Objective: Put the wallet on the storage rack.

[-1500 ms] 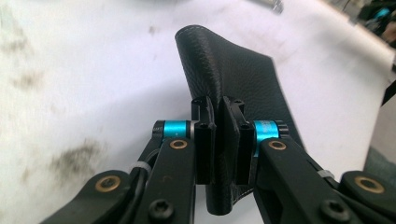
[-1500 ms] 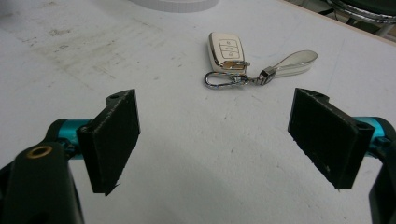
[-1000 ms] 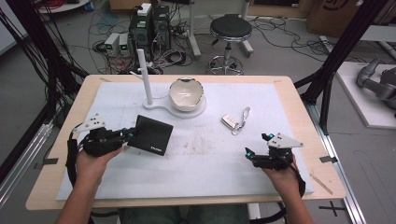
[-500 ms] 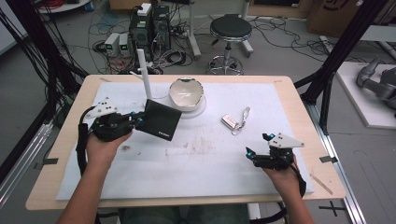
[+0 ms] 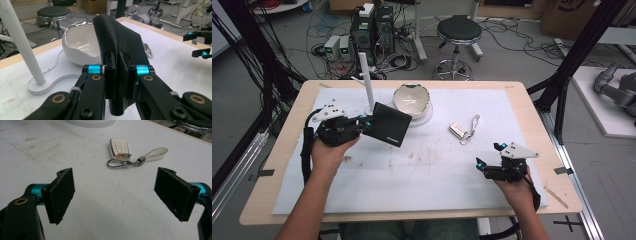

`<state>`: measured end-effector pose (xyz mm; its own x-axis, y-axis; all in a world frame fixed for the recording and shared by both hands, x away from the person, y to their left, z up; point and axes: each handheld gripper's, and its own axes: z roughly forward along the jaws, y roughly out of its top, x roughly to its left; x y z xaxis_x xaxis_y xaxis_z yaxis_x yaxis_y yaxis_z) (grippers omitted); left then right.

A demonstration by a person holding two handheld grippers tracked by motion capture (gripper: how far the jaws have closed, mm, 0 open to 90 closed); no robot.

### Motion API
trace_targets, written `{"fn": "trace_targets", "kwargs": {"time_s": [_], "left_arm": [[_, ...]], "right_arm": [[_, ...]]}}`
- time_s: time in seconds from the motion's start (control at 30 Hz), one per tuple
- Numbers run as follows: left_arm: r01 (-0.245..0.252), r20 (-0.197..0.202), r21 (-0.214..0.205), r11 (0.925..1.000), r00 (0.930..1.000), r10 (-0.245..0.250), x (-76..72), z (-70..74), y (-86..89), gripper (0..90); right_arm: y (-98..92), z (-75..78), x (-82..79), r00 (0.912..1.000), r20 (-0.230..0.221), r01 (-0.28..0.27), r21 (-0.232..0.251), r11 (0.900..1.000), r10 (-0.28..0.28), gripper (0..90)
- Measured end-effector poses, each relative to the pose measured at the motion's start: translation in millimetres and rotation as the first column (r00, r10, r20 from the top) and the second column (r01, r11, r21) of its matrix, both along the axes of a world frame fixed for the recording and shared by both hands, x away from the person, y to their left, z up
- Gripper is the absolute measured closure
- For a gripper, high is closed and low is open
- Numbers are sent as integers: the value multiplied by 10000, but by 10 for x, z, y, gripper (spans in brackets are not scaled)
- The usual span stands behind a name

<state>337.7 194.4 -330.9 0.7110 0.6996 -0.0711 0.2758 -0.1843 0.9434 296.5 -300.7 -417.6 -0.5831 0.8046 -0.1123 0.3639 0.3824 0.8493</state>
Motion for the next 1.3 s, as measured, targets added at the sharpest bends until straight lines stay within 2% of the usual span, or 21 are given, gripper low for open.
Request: {"fn": "trace_targets", "kwargs": {"time_s": [0.13,0.3,0.4,0.67,0.8,0.93,1.1,1.3], "left_arm": [[20,70,24,10000,10000,-20,16,16,-13,835],[205,357,148,9997,9991,-210,77,61,-77,835],[312,599,394,9987,9976,-335,160,106,-136,835],[423,1186,1237,9914,9913,-571,500,292,-347,834],[394,1251,1451,9886,9905,-578,693,377,-451,834],[447,1260,1464,9882,9900,-634,893,422,-540,834],[386,1126,1465,9885,9921,-555,1094,373,-626,834],[198,850,1672,9857,9958,-344,1248,198,-682,834]], "right_arm": [[5,3,-2,10000,20,-15,23,10000,15,171],[19,5,-5,10000,43,-48,-30,10000,48,171],[19,9,-13,10000,52,-6,-44,10000,7,170],[-12,-4,-19,10000,0,93,8,10000,-93,171],[-20,-11,-16,9999,-23,102,21,9999,-102,171],[-36,-21,-15,9999,-16,138,-1,9999,-138,171],[-85,-30,-22,9997,-78,252,67,9997,-251,171],[-139,-45,-30,9993,-79,368,152,9992,-367,170]]}}
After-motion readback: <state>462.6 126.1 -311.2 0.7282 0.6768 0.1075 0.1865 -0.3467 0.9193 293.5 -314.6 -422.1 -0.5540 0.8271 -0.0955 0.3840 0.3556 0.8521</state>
